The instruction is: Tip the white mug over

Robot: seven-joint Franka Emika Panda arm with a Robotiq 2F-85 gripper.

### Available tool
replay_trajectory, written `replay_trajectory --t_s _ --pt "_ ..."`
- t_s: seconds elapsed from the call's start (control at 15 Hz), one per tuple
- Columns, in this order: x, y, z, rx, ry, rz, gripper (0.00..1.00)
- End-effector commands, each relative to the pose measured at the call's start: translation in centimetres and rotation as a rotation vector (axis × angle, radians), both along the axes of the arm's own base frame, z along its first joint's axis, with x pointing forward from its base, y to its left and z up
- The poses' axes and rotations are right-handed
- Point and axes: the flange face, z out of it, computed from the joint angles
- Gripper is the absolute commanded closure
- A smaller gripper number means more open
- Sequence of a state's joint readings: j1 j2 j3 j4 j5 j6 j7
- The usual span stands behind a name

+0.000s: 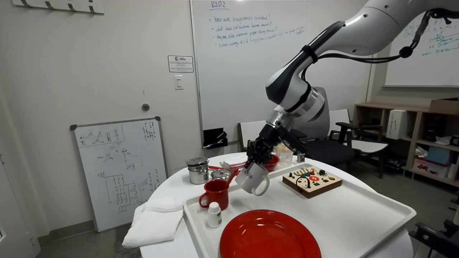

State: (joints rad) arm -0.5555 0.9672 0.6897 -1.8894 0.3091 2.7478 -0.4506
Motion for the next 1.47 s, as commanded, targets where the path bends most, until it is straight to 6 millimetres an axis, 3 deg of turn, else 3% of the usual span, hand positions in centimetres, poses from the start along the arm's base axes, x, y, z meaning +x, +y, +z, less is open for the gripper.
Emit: replay_trajectory --t_s 0.0,0.13,0.2,0.47,0.87,1.4 --pt "0.0 -0.1 -0.4 0.006 0.006 0.003 0.91" --pt "0.1 0.1 -0.6 0.009 0.007 0.005 0.91" --pt "0.3 0.6 -0.4 0.019 0.001 0.030 0.98" --pt "1.2 0.9 -2.1 0.035 0.054 0.064 0.98" --pt "2.9 -1.3 -5.4 0.024 0.111 0.024 0.98" --pt "4.8 -3.0 -6.7 0.079 0.151 0.016 0.98"
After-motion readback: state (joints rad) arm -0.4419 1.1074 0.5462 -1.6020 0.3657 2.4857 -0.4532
